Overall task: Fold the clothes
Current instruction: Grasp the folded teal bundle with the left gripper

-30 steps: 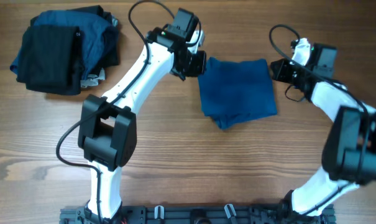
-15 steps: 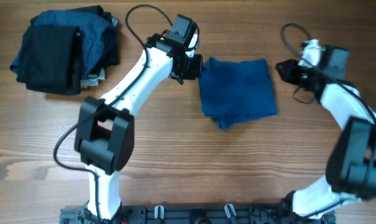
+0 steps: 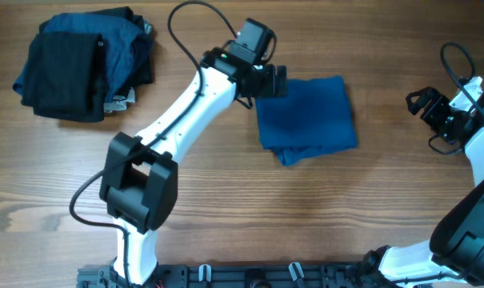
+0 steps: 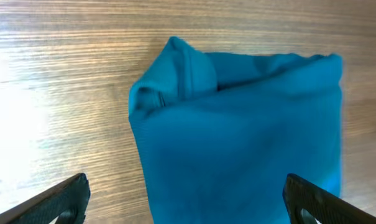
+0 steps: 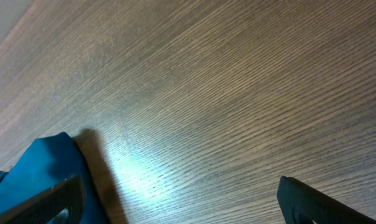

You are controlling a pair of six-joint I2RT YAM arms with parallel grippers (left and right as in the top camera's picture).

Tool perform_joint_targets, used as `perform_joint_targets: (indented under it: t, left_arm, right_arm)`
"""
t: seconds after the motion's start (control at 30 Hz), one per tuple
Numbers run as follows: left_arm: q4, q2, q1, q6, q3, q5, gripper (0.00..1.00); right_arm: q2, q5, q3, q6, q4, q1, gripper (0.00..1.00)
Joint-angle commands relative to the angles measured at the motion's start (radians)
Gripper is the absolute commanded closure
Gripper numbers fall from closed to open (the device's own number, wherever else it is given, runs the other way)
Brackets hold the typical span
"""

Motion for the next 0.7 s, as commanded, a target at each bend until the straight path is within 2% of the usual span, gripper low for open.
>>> perform_joint_targets:
  t: [0.0,0.13,0.27,0.67]
  left_arm:
    - [-0.007,0.023,-0.077,-0.041,0.010,-0.132,0.00]
    - [-0.035,0.043,-0.129,-0.078,0.010,-0.245,0.00]
    - [-0.073,0.090,-0.136,-0.117,0.010,-0.245,0.00]
    - [-0.044,0.248,-0.128,-0.153,0.010,-0.195,0.00]
  right_arm:
    - [-0.002,0.010,0.000,-0.004,0.008,0.004,0.00]
    - [-0.002,0.010,0.000,-0.004,0.008,0.004,0.00]
    - [-0.002,0.010,0.000,-0.003,0.008,0.004,0.00]
    - [-0.002,0.010,0.000,-0.004,0.008,0.004,0.00]
